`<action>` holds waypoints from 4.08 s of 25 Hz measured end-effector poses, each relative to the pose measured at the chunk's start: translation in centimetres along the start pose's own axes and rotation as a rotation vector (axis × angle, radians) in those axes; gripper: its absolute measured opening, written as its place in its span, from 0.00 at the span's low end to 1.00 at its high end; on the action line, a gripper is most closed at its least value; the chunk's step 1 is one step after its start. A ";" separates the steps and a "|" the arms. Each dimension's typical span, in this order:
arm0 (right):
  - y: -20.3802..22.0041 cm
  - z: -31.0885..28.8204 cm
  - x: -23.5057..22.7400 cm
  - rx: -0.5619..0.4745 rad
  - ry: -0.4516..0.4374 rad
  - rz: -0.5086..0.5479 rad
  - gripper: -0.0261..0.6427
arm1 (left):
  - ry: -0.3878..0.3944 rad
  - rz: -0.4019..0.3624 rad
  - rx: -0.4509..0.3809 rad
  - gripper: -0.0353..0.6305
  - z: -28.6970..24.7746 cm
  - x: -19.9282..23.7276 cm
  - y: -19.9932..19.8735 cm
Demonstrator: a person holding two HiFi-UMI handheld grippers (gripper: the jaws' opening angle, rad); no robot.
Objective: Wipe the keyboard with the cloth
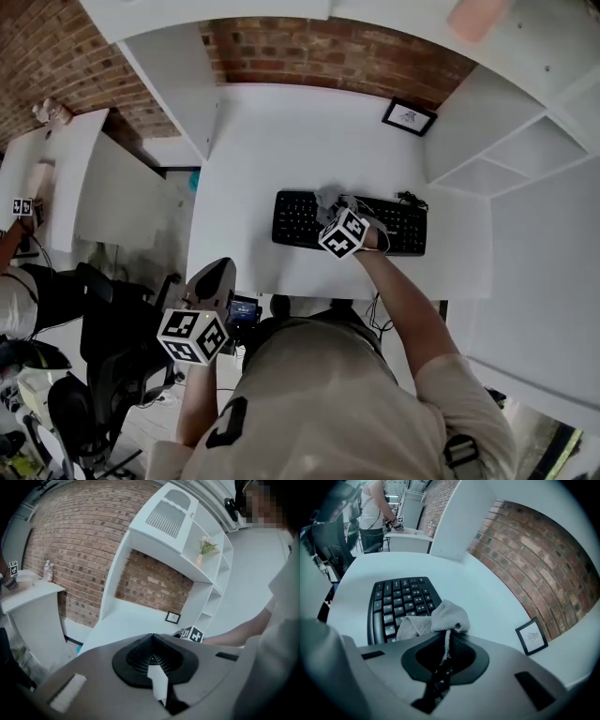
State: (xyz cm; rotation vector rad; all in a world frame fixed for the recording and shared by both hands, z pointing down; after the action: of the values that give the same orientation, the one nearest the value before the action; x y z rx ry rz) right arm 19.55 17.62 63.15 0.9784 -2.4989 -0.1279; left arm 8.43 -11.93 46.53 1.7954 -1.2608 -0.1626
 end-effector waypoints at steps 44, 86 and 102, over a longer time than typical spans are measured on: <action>16.8 1.7 -8.5 0.072 0.058 -0.193 0.06 | 0.031 -0.089 0.055 0.06 -3.4 -11.4 0.9; 15.7 11.6 -9.3 -0.248 0.031 -0.446 0.06 | -0.098 0.008 -0.022 0.06 -1.6 -5.6 0.3; -6.3 6.1 3.8 -0.301 -0.219 0.006 0.06 | -0.066 0.066 -0.008 0.06 -1.1 -3.7 1.7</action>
State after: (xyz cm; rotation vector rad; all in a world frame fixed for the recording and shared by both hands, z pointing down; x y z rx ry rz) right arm 18.38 9.93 57.61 0.8705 -2.5743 -0.6200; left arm 6.15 -8.42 47.04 1.7516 -1.3618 -0.1910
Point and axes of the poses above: the fingertips, and each gripper's own axes: z backward along the fingers, x to its left, y out of its underside, the point moved 7 cm from there along z, backward along the fingers, and after that the axes turned 11 degrees about x, right-handed, at the moved point
